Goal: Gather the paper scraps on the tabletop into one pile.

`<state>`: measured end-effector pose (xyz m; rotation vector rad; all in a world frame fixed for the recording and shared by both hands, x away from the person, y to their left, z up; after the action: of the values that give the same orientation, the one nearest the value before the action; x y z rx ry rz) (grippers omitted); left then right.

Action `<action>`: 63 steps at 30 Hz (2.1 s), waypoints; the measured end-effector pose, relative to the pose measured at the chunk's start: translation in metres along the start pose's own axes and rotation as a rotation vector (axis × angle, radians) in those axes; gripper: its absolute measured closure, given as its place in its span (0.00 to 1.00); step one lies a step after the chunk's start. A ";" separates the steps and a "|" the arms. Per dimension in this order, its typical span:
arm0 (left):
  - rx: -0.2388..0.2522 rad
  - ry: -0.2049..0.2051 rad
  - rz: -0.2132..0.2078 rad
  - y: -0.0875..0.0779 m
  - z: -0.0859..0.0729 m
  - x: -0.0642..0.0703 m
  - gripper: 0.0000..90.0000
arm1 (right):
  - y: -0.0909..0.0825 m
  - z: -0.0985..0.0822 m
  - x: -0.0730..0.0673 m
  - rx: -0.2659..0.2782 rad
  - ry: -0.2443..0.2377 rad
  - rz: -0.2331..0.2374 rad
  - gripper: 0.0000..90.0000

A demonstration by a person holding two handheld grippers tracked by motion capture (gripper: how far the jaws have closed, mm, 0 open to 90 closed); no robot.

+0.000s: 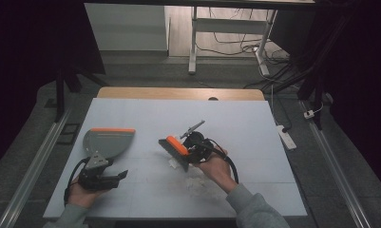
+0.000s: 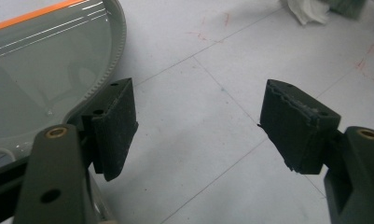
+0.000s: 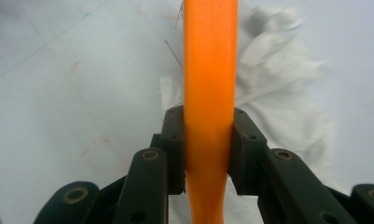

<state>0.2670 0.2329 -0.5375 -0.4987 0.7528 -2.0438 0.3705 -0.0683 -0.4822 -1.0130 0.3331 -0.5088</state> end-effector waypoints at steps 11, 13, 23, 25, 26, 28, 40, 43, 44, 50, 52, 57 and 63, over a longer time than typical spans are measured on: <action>-0.004 0.005 -0.001 0.001 0.000 0.001 0.31 | -0.065 -0.008 -0.007 0.124 -0.092 0.044 0.78; -0.005 0.005 -0.001 0.001 0.000 0.001 0.31 | -0.069 -0.016 -0.007 0.103 -0.101 0.067 0.78; -0.010 0.005 -0.002 0.003 0.000 0.002 0.32 | -0.061 -0.062 -0.039 -0.157 -0.273 0.160 0.79; -0.012 0.007 -0.003 0.003 0.000 0.003 0.32 | -0.058 -0.066 -0.047 -0.199 -0.298 0.176 0.79; -0.012 0.006 -0.003 0.003 0.000 0.003 0.32 | -0.056 -0.067 -0.050 -0.215 -0.314 0.185 0.79; -0.013 0.006 -0.003 0.003 0.000 0.003 0.32 | -0.051 -0.069 -0.055 -0.251 -0.343 0.184 0.78; -0.007 -0.003 -0.009 0.002 -0.001 0.001 0.32 | -0.022 -0.035 -0.029 -0.272 -0.381 0.098 0.79; -0.003 0.001 -0.006 0.002 -0.001 0.001 0.32 | -0.020 -0.025 -0.014 -0.249 -0.369 0.039 0.79; -0.002 0.001 -0.006 0.002 -0.001 0.001 0.32 | -0.019 -0.022 -0.010 -0.235 -0.364 0.019 0.79; -0.004 -0.003 -0.004 0.002 -0.001 0.000 0.32 | -0.032 -0.010 0.002 -0.098 -0.276 0.006 0.79; -0.007 -0.002 -0.006 0.002 -0.001 0.001 0.32 | -0.040 -0.011 0.003 -0.059 -0.255 0.000 0.78; -0.010 0.002 -0.006 0.002 -0.001 0.002 0.32 | -0.069 -0.020 0.015 0.096 -0.151 -0.021 0.78; -0.010 0.001 -0.005 0.003 -0.001 0.002 0.32 | -0.090 -0.034 0.044 0.119 0.005 -0.121 0.78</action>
<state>0.2668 0.2305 -0.5403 -0.5059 0.7636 -2.0457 0.3685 -0.1558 -0.4225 -0.9202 0.2436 -0.6331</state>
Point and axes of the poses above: each handheld gripper's, and its own axes: y roughly forward along the jaws, z roughly out of its top, x roughly to its right, the point moved 3 cm from there along y, roughly forward along the jaws
